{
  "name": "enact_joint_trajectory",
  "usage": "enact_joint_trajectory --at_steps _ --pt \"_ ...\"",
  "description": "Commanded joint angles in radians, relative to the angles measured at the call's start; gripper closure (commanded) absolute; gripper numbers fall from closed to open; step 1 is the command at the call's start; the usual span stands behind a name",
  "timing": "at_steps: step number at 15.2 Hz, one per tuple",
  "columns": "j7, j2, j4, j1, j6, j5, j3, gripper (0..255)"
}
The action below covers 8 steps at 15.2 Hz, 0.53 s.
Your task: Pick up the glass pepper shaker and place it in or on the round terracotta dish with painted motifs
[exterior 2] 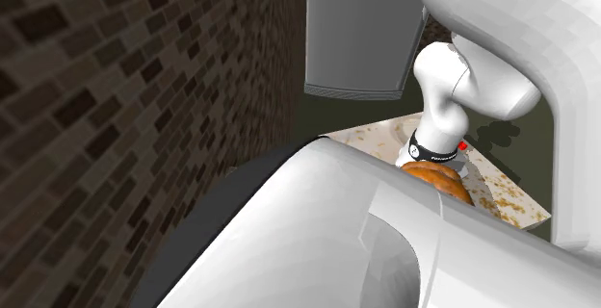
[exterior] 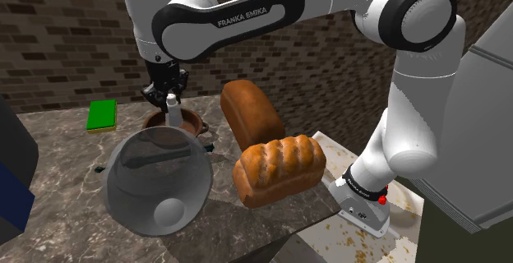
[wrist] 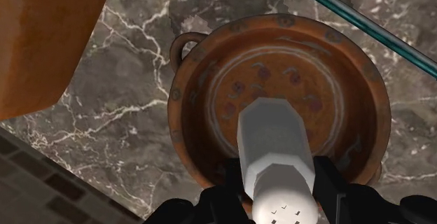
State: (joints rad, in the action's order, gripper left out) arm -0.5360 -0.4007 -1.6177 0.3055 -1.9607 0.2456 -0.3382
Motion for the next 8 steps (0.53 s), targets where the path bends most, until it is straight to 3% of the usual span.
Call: enact_joint_trajectory --at_steps 1,3,4,8 --pt "0.000 0.000 0.000 0.000 0.000 0.000 0.000 255" --pt "0.000 0.000 0.000 0.000 0.000 0.000 0.000 255" --pt "0.000 0.000 0.000 0.000 0.000 0.000 0.000 0" --pt "0.000 0.000 0.000 0.000 0.000 0.000 0.000 0"
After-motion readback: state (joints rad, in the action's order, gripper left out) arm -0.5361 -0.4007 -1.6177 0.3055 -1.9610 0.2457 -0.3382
